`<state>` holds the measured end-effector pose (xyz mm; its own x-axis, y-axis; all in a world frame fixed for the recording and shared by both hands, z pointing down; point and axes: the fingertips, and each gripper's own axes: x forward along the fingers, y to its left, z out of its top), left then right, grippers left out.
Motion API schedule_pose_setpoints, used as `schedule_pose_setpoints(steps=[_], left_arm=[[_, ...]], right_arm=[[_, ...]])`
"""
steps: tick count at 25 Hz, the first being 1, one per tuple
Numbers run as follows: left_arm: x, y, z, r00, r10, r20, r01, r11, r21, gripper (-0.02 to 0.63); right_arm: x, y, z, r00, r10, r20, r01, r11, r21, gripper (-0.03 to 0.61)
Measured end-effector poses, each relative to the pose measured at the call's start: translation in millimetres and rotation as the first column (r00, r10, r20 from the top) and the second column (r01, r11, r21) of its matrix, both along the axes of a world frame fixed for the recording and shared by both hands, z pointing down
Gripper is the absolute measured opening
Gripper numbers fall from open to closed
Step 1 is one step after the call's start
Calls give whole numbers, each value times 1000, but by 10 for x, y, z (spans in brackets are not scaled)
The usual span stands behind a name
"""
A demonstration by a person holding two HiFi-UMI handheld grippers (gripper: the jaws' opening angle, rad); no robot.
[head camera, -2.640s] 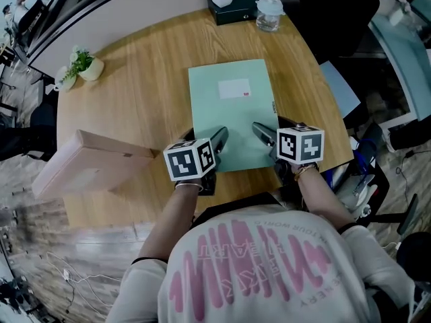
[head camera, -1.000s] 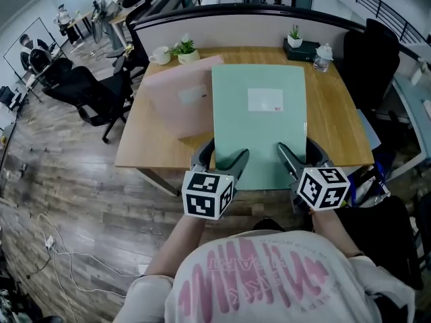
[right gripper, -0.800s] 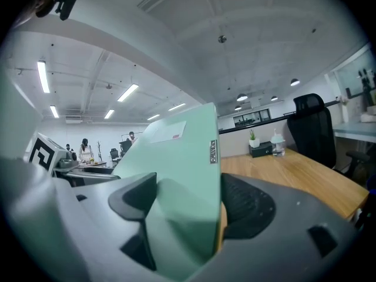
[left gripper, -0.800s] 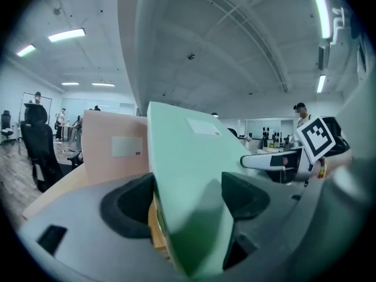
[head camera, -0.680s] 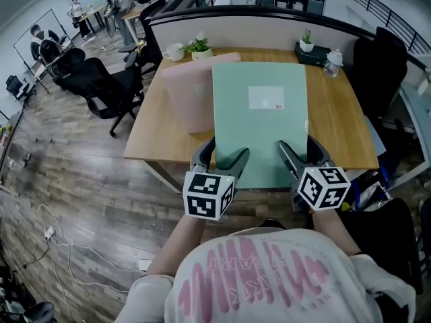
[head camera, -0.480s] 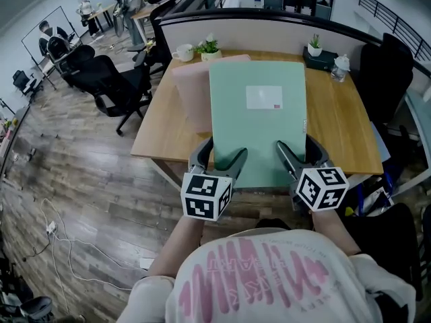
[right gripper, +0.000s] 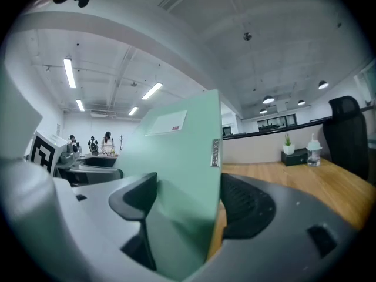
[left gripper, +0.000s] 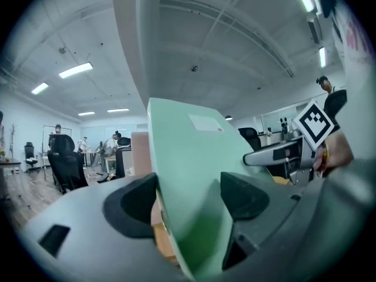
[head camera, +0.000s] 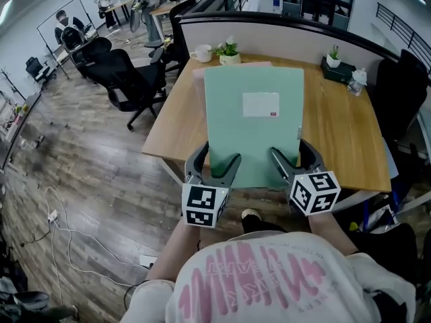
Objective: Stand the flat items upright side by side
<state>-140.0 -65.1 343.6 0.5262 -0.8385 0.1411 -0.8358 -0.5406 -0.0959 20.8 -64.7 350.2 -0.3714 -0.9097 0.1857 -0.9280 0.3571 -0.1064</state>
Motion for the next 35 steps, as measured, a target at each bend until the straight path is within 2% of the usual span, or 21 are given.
schedule_pose_setpoints(steps=[3, 5, 8, 19, 24, 29, 35], left_arm=[[-85, -108, 67, 1000, -31, 1, 31, 999, 24, 321], [-165, -207, 113, 998, -48, -41, 49, 998, 25, 294], [-263, -368, 192, 995, -61, -80, 64, 998, 28, 293], [-285, -797, 594, 998, -66, -15, 67, 997, 42, 285], [-301, -886, 643, 998, -50, 24, 49, 997, 67, 281], [-311, -960, 673, 998, -54, 24, 51, 995, 87, 279], [-309, -1058, 750, 997, -59, 41, 56, 995, 88, 279]], right_arm=[[-83, -146, 84, 999, -16, -43, 16, 1000, 5, 342], [-135, -254, 152, 998, -29, -54, 29, 1000, 1, 339], [-211, -419, 242, 997, -50, -63, 50, 999, 2, 330], [-245, -875, 528, 983, -74, -166, 77, 997, 13, 327], [-265, -961, 543, 977, -71, -199, 83, 995, 54, 328], [-276, -995, 657, 962, -73, -264, 96, 992, 77, 330], [-268, -1071, 798, 954, -67, -292, 91, 994, 67, 325]])
